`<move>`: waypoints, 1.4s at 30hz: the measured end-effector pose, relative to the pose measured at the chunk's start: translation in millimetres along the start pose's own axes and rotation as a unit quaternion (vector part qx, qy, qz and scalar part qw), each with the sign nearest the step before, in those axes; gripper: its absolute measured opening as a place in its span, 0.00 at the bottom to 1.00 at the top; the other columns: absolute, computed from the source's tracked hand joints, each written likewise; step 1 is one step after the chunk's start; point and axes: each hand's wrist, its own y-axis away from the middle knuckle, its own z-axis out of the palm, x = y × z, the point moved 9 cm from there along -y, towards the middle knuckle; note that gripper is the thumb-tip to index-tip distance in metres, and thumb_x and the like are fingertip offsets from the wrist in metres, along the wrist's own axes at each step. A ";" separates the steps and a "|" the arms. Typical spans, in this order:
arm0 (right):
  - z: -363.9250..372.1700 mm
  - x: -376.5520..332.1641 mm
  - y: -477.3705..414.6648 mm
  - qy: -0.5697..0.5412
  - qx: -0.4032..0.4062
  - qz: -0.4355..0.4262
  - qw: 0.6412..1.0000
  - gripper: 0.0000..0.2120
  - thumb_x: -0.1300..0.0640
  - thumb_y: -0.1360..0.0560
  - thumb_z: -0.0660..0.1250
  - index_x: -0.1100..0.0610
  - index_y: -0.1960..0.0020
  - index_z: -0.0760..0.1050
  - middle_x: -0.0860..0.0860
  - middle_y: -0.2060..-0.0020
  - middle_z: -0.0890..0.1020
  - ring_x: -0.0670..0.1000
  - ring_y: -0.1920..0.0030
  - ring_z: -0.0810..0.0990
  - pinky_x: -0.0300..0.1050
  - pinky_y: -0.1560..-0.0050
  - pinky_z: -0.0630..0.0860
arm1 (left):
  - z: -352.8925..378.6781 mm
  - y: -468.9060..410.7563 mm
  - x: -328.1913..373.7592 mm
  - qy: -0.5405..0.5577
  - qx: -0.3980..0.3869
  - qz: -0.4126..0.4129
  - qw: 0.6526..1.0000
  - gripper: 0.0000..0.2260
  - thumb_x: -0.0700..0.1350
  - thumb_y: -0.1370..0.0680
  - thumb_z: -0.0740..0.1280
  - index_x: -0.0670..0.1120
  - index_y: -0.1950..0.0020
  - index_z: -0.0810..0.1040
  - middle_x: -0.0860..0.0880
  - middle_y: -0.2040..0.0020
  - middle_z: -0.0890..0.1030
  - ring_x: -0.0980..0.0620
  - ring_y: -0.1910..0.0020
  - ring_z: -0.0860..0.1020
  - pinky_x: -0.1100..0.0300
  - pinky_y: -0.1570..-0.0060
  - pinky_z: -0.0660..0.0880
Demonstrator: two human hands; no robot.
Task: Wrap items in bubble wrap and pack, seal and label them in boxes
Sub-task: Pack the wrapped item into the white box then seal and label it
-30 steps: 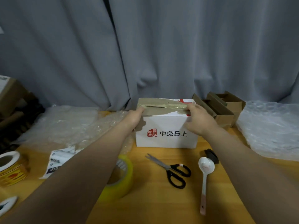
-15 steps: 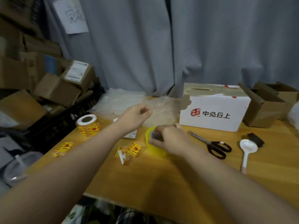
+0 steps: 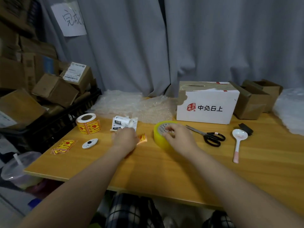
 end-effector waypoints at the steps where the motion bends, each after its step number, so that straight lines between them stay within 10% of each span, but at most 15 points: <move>1: -5.7 -1.9 3.5 -0.046 0.031 0.000 0.998 0.11 0.49 0.23 0.65 0.51 0.43 0.76 0.46 0.48 0.78 0.48 0.45 0.75 0.49 0.39 0.71 | -10.6 4.2 4.3 0.102 0.042 0.009 0.994 0.06 0.48 0.24 0.67 0.45 0.56 0.76 0.49 0.57 0.79 0.49 0.52 0.76 0.58 0.54 0.69; 5: -17.4 -4.8 12.4 -0.305 0.057 0.071 0.948 0.19 0.49 0.27 0.71 0.57 0.40 0.75 0.49 0.50 0.79 0.45 0.49 0.78 0.36 0.48 0.74 | -45.3 29.8 40.9 0.447 0.084 0.056 0.889 0.06 0.42 0.24 0.69 0.39 0.56 0.77 0.51 0.68 0.78 0.62 0.72 0.75 0.72 0.70 0.68; 11: -52.1 -5.5 20.7 -0.478 0.092 0.094 0.868 0.08 0.59 0.25 0.69 0.60 0.62 0.78 0.52 0.68 0.81 0.42 0.69 0.78 0.33 0.66 0.72 | -49.6 50.5 92.9 0.567 0.027 0.094 0.818 0.09 0.40 0.23 0.67 0.33 0.53 0.77 0.48 0.69 0.79 0.60 0.74 0.76 0.69 0.72 0.72; 16: -70.0 12.3 25.0 -0.462 0.102 0.103 0.875 0.11 0.57 0.20 0.62 0.56 0.56 0.81 0.53 0.60 0.84 0.48 0.59 0.81 0.43 0.55 0.78 | -41.5 57.7 115.7 0.575 -0.020 0.106 0.811 0.09 0.44 0.20 0.62 0.43 0.54 0.81 0.46 0.64 0.81 0.59 0.68 0.76 0.67 0.67 0.74; 20: -99.1 15.6 27.7 -0.271 0.124 0.043 0.954 0.11 0.56 0.20 0.62 0.59 0.54 0.80 0.55 0.58 0.84 0.53 0.54 0.83 0.52 0.50 0.80 | -43.3 58.5 130.6 0.560 -0.035 0.125 0.818 0.04 0.40 0.22 0.65 0.43 0.52 0.80 0.48 0.61 0.80 0.63 0.67 0.76 0.70 0.68 0.74; 25: -119.6 19.2 21.0 -0.122 0.108 0.000 0.987 0.09 0.53 0.20 0.60 0.56 0.53 0.76 0.48 0.58 0.80 0.42 0.58 0.78 0.33 0.60 0.74 | -47.8 41.9 145.1 0.542 -0.052 0.133 0.828 0.04 0.39 0.23 0.67 0.44 0.58 0.78 0.50 0.63 0.80 0.60 0.70 0.76 0.68 0.67 0.75; 33: -113.3 70.6 -1.3 -0.325 0.101 0.045 0.939 0.05 0.59 0.23 0.67 0.55 0.47 0.76 0.48 0.57 0.82 0.43 0.58 0.82 0.35 0.58 0.79 | -9.2 13.5 195.4 0.597 -0.126 0.129 0.782 0.07 0.35 0.22 0.63 0.41 0.59 0.76 0.45 0.66 0.79 0.56 0.70 0.79 0.66 0.68 0.76; 42: -104.2 113.7 -35.7 -0.269 0.057 0.027 0.961 0.07 0.59 0.22 0.65 0.50 0.49 0.79 0.47 0.55 0.83 0.39 0.57 0.79 0.31 0.57 0.75 | 39.5 -18.0 224.0 0.634 -0.194 0.045 0.748 0.08 0.36 0.22 0.61 0.39 0.58 0.77 0.45 0.68 0.82 0.53 0.69 0.81 0.65 0.68 0.78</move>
